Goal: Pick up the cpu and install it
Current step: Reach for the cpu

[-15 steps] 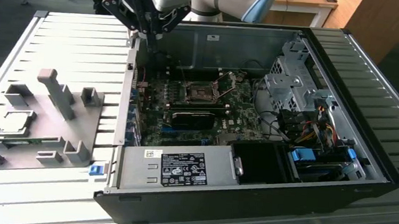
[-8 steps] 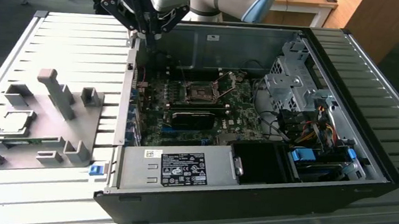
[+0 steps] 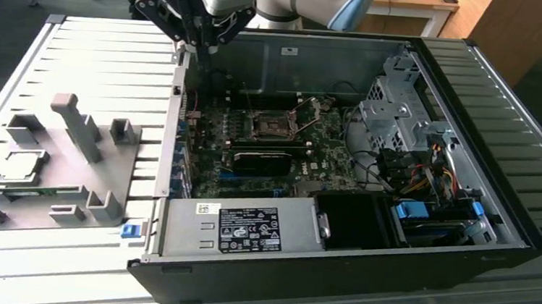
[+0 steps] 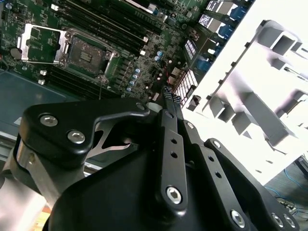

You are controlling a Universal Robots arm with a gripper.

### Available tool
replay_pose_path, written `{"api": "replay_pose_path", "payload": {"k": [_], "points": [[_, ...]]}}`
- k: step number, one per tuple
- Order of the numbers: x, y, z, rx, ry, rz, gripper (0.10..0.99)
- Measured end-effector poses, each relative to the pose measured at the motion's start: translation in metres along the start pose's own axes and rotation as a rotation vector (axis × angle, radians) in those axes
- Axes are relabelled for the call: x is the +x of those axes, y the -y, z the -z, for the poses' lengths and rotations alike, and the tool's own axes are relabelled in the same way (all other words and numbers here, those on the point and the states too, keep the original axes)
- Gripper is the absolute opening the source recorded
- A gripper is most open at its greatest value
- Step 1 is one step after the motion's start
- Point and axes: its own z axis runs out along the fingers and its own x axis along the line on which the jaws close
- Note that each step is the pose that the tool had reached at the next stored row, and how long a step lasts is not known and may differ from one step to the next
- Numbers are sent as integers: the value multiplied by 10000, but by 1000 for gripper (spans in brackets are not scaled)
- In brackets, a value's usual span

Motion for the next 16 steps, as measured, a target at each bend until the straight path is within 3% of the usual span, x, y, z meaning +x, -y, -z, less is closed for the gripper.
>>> {"api": "replay_pose_path", "payload": {"k": [16], "points": [[52, 4, -1, 0, 0, 0, 106]]}}
